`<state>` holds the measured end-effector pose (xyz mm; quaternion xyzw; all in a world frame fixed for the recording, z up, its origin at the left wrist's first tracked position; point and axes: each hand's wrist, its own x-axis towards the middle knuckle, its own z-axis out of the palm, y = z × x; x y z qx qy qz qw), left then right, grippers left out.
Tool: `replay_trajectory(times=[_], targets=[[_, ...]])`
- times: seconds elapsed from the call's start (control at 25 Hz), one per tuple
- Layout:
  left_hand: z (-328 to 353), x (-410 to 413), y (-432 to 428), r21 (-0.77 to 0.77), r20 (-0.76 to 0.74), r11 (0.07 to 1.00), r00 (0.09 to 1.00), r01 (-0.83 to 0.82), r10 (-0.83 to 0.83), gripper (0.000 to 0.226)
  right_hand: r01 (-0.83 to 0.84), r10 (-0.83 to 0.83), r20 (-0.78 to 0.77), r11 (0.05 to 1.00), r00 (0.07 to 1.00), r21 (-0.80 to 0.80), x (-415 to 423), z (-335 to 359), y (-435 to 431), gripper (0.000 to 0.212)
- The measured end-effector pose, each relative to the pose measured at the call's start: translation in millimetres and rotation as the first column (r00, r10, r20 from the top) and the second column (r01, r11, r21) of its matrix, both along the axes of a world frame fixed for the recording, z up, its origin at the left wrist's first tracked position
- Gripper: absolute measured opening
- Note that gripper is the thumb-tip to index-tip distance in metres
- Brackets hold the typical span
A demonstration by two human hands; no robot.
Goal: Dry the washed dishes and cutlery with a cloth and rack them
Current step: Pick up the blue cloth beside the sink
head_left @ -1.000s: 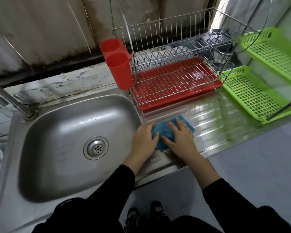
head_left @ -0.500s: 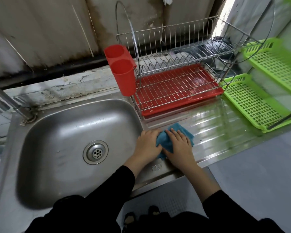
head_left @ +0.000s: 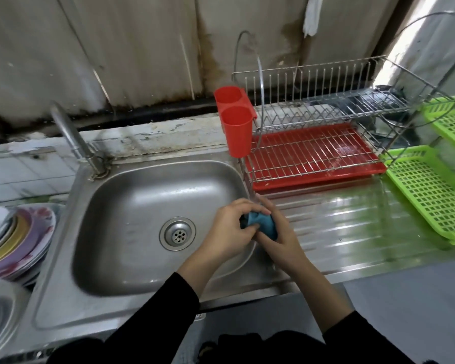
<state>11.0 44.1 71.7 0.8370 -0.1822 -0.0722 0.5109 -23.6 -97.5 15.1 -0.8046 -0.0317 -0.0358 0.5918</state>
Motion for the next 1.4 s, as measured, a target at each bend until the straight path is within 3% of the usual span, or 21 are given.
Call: replay_trajectory(times=[0.12, 0.28, 0.56, 0.76, 1.12, 1.4], targets=[[11.8, -7.4, 19.4, -0.172, -0.019, 0.981, 0.996, -0.093, 0.091, 0.048, -0.140, 0.132, 0.053, 0.971, 0.990, 0.192, 3.0, 25.4, 16.7, 0.067], [15.3, -16.7, 52.8, -0.339, -0.063, 0.911, 0.972, -0.235, 0.227, 0.045, -0.212, 0.189, 0.128, 0.959, 0.974, 0.191, 9.8, 41.8, 47.0, 0.061], [10.3, -34.6, 112.6, -0.444, -0.132, 0.802, 0.914, -0.400, 0.382, 0.033, -0.251, 0.180, 0.250, 0.924, 0.951, 0.290, 13.5, 56.2, 116.3, 0.047], [4.9, -42.3, 160.1, -0.326, 0.116, 0.812, 0.832, -0.484, 0.542, 0.037, -0.227, 0.166, 0.280, 0.953, 0.946, 0.201, 16.6, 59.2, 181.8, 0.039], [-7.4, -60.0, 316.2, -0.122, 0.270, 0.838, 0.795, -0.532, 0.543, 0.043, -0.189, 0.152, 0.302, 0.977, 0.941, 0.096, 19.8, 58.6, 319.2, 0.035], [-40.4, -83.5, 435.2, 0.135, 0.376, 0.687, 0.679, -0.714, 0.631, 0.047, -0.285, 0.284, 0.154, 0.958, 0.946, -0.013, 23.1, 39.2, 414.1, 0.042]])
